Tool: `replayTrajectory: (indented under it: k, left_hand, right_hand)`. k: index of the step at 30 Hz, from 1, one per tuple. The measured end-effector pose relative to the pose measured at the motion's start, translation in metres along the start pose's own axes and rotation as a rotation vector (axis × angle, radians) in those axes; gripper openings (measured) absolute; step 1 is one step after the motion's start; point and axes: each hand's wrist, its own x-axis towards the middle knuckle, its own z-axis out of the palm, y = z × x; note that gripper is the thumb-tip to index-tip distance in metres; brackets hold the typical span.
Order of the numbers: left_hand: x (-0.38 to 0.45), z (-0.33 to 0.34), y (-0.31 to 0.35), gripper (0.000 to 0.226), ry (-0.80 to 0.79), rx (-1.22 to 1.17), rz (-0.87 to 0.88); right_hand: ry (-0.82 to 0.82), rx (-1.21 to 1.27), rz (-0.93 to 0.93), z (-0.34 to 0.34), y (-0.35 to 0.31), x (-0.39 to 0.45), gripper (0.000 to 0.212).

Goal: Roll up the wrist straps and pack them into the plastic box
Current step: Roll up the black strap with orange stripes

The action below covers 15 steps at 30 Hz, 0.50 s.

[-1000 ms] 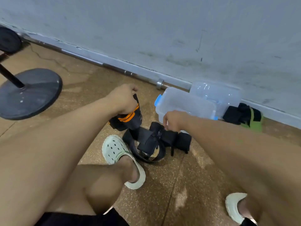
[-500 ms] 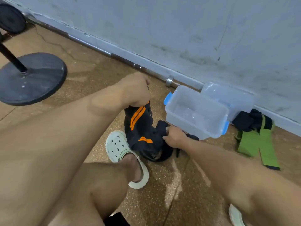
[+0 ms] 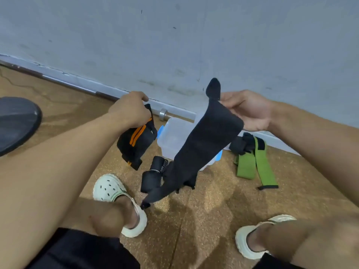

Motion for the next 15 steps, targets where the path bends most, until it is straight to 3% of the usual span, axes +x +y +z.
replayTrajectory:
  k: [2, 6, 15]
  left_hand:
    - [-0.003, 0.007, 0.016, 0.052, -0.006, 0.004, 0.033]
    - [-0.01, 0.026, 0.047, 0.054, -0.051, -0.159, 0.102]
    - [-0.029, 0.065, 0.102, 0.062, -0.275, -0.803, 0.228]
  right_hand:
    - [0.073, 0.043, -0.109, 0.006, -0.009, -0.039, 0.028]
    - [0.151, 0.089, -0.248, 0.001, -0.006, -0.091, 0.007]
    - [0.479, 0.097, -0.233, -0.073, 0.043, -0.109, 0.015]
